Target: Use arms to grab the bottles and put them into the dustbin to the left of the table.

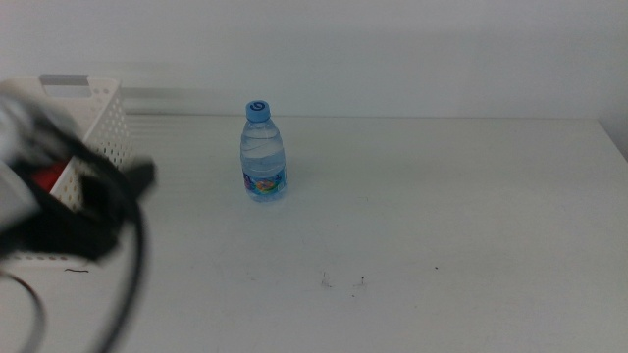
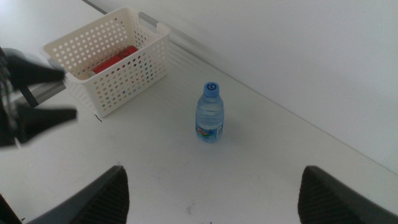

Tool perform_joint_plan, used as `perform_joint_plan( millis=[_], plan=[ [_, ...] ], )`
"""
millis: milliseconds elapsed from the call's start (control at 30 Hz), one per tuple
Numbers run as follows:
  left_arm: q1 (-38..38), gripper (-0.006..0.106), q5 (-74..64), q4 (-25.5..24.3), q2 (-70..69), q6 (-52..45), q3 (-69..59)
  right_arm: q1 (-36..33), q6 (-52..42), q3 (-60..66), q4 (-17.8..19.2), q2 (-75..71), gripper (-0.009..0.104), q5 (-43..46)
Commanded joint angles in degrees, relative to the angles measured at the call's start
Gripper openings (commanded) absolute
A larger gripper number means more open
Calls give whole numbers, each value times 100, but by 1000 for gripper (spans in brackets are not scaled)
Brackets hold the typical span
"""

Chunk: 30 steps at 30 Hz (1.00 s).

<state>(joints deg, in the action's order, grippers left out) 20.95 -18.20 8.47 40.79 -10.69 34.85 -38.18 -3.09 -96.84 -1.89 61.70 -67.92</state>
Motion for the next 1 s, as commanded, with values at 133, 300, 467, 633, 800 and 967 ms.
perform_joint_plan(
  millis=[133, 300, 467, 633, 800, 967],
  plan=[
    [796, 94, 1954, -1332, 227, 1723, -1279, -7, -39, -55, 17, -29, 90, 27],
    [815, 94, 2494, -1332, 797, 1696, -1739, -7, -39, -55, 17, -29, 90, 27],
    [815, 94, 3240, -1332, 1133, 1654, -1825, -7, -39, -55, 17, -29, 90, 27],
    [815, 94, 3577, -1385, 1272, 1503, -1825, -7, -39, -55, 17, -29, 90, 27],
    [815, 94, 4676, -1408, 1586, 1532, -2178, -7, -39, -55, 17, -29, 90, 27],
    [815, 94, 6980, -660, 2694, 1069, -2861, -7, -39, -55, 17, -29, 90, 27]
  ],
)
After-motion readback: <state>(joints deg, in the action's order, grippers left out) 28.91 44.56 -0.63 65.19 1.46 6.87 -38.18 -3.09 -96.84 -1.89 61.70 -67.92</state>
